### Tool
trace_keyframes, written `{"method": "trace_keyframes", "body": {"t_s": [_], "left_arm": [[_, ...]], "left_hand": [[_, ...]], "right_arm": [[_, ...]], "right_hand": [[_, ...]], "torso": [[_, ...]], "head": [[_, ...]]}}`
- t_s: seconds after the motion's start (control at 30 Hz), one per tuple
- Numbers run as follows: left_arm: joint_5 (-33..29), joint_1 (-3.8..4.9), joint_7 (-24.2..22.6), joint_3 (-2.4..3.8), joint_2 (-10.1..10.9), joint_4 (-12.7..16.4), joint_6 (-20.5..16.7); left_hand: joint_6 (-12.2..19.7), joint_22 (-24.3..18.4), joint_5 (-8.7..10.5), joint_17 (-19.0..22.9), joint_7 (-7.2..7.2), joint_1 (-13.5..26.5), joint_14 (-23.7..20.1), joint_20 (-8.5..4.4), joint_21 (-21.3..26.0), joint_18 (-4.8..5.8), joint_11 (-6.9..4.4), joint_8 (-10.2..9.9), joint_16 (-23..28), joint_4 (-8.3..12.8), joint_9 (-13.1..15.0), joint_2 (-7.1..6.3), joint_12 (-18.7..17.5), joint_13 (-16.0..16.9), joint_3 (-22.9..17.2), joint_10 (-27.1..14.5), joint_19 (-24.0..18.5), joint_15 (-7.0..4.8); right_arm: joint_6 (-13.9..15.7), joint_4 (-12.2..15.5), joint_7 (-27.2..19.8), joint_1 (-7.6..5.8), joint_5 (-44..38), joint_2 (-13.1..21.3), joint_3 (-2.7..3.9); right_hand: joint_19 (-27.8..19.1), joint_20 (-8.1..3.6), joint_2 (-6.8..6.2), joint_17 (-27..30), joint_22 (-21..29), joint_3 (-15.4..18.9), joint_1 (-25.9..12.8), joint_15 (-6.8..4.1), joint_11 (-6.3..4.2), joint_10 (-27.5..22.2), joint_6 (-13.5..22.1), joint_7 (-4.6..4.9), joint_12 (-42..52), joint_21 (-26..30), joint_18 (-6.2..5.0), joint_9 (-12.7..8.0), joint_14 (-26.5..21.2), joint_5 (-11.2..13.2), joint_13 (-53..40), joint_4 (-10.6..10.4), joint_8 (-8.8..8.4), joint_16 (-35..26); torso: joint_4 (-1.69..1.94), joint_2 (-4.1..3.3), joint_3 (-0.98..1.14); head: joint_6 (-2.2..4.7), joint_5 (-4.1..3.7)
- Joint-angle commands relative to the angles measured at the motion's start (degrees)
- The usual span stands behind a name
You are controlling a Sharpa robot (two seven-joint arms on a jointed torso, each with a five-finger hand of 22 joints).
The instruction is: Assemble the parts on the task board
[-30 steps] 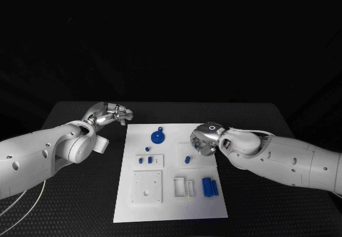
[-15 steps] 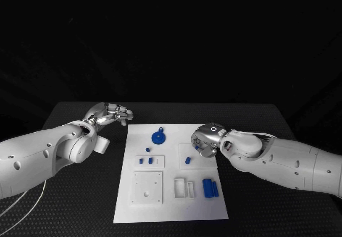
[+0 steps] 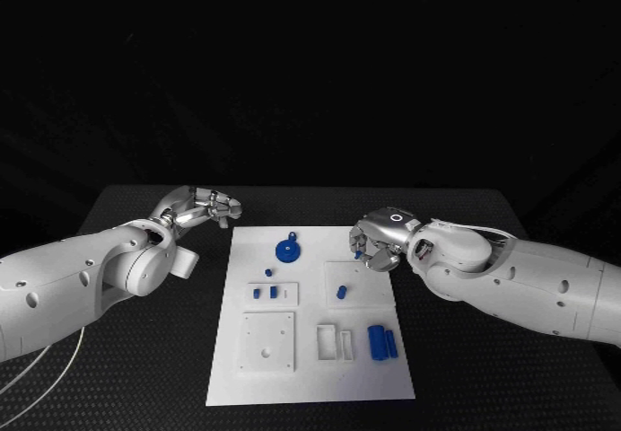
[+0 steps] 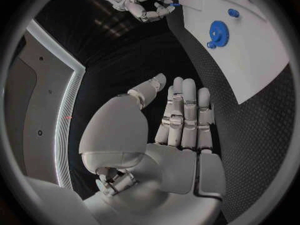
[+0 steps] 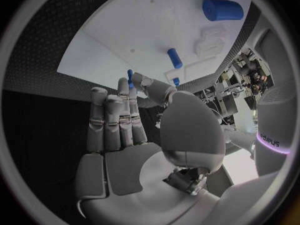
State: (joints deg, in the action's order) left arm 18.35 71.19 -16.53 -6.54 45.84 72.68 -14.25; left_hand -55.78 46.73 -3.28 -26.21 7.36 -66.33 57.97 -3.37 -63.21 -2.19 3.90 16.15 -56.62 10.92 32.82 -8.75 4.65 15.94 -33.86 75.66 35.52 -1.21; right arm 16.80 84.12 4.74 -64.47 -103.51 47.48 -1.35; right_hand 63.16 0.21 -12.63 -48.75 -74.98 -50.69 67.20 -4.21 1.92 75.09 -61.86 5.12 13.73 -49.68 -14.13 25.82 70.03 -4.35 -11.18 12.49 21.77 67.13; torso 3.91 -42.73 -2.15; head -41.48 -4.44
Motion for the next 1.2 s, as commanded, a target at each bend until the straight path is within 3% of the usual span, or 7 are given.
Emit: {"method": "trace_keyframes", "body": {"t_s": [0.03, 0.17, 0.5, 0.63, 0.73, 0.93, 1.2], "left_arm": [[-0.6, 0.08, -0.4, 0.06, -0.1, -0.2, 0.8], [-0.6, 0.08, -0.4, 0.06, -0.1, -0.5, 0.5], [-1.8, 0.08, -1.0, 0.06, -0.7, -1.0, -0.4], [-2.6, 0.08, -1.1, 0.05, -0.9, -1.2, -0.7], [-2.9, 0.08, -1.1, 0.05, -1.2, -1.3, -0.7], [-2.9, 0.08, -1.1, 0.05, -1.7, -1.4, -0.8], [-2.9, 0.09, -1.0, 0.05, -1.9, -1.2, -0.7]], "left_hand": [[0.3, -0.1, -0.24, -0.1, 0.1, 0.6, 0.3, -3.38, 0.2, 0.99, 0.09, -0.2, 0.0, 0.0, -0.1, 0.14, -0.3, -0.1, 0.2, -0.2, -0.2, 0.01], [0.3, -0.1, -0.24, -0.1, 0.1, 0.6, 0.3, -3.38, 0.2, 0.99, 0.09, -0.2, 0.0, 0.0, -0.1, 0.12, -0.3, -0.1, 0.2, -0.2, -0.2, 0.01], [0.4, -0.1, -0.25, -0.1, 0.1, 0.6, 0.3, -3.4, 0.2, 0.98, 0.09, -0.2, 0.0, 0.0, -0.1, 0.11, -0.3, -0.1, 0.2, -0.2, -0.2, 0.0], [0.4, -0.1, -0.26, -0.1, 0.1, 0.6, 0.3, -3.4, 0.2, 0.98, 0.09, -0.2, 0.0, 0.0, -0.1, 0.1, -0.3, -0.1, 0.2, -0.2, -0.2, 0.0], [0.3, -0.1, -0.26, -0.2, 0.1, 0.6, 0.3, -3.4, 0.2, 0.98, 0.08, -0.2, 0.1, 0.0, -0.1, 0.09, -0.3, -0.1, 0.2, -0.2, -0.2, 0.0], [0.3, -0.1, -0.26, -0.2, 0.08, 0.7, 0.3, -3.4, 0.2, 0.99, 0.07, -0.2, 0.1, 0.0, 0.0, 0.07, -0.3, -0.1, 0.2, -0.2, -0.2, 0.01], [0.3, -0.1, -0.26, -0.2, 0.07, 0.7, 0.2, -3.39, 0.2, 1.0, 0.06, -0.1, 0.2, -0.1, 0.0, 0.06, -0.3, -0.1, 0.2, -0.2, -0.3, 0.03]], "right_arm": [[-1.7, 1.0, -1.1, -0.24, 4.6, 0.4, 0.23], [0.3, 2.7, -2.1, -0.23, 6.9, -0.2, 0.44], [2.7, 4.7, -3.2, 0.43, 6.2, -5.3, 0.4], [2.2, 4.4, -3.2, 1.79, 3.7, -7.8, 0.17], [1.6, 3.9, -3.2, 2.57, 2.4, -9.5, -0.85], [0.3, 3.8, -3.0, 3.64, 0.1, -11.7, -2.89], [-0.1, 3.2, -2.8, 4.15, -1.0, -12.9, -4.05]], "right_hand": [[0.3, 0.04, -0.27, -0.1, -1.0, -0.2, -0.3, -0.19, -0.01, 0.6, -0.5, 0.06, -0.3, -0.4, -0.87, 0.1, 0.2, -0.3, 0.0, 0.0, 0.2, 0.1], [0.3, 0.02, -0.08, -0.1, -1.0, -0.1, -0.5, -0.17, 0.01, 0.6, -0.4, 0.07, -0.5, -0.4, -0.87, 0.1, 0.2, -0.9, 0.1, 0.1, 0.16, 0.0], [0.3, -0.03, 0.21, -0.2, -1.0, 0.2, -0.8, -0.15, 0.03, 0.7, -0.3, 0.09, -0.8, -0.4, -0.87, 0.2, 0.3, -2.0, 0.1, 0.2, 0.1, -0.1], [0.3, -0.05, 0.31, -0.2, -1.0, 0.3, -0.8, -0.15, 0.04, 0.7, -0.3, 0.1, -0.9, -0.4, -0.87, 0.2, 0.3, -2.1, 0.1, 0.2, 0.08, -0.2], [0.3, -0.06, 0.39, -0.2, -1.0, 0.3, -0.8, -0.15, 0.04, 0.7, -0.3, 0.1, -0.9, -0.4, -0.87, 0.2, 0.3, -2.2, 0.1, 0.3, 0.08, -0.2], [0.3, -0.08, 0.51, -0.2, -1.0, 0.5, -0.9, -0.14, 0.04, 0.8, -0.3, 0.11, -1.0, -0.4, -0.87, 0.3, 0.3, -2.4, 0.1, 0.5, 0.06, -0.3], [0.3, -0.09, 0.61, -0.2, -1.0, 0.6, -1.0, -0.14, 0.04, 0.8, -0.3, 0.11, -1.1, -0.4, -0.87, 0.3, 0.3, -2.6, 0.1, 0.7, 0.05, -0.3]], "torso": [[-0.07, -0.03, -0.01], [-0.04, -0.05, 0.03], [0.18, 0.0, 0.04], [0.04, 0.12, -0.1], [0.0, 0.05, 0.03], [0.12, 0.01, -0.11], [0.04, 0.0, -0.16]], "head": [[0.18, 0.01], [0.29, 0.39], [0.45, 2.88], [0.21, 4.65], [-0.03, 5.53], [-0.48, 7.29], [-0.82, 8.23]]}}
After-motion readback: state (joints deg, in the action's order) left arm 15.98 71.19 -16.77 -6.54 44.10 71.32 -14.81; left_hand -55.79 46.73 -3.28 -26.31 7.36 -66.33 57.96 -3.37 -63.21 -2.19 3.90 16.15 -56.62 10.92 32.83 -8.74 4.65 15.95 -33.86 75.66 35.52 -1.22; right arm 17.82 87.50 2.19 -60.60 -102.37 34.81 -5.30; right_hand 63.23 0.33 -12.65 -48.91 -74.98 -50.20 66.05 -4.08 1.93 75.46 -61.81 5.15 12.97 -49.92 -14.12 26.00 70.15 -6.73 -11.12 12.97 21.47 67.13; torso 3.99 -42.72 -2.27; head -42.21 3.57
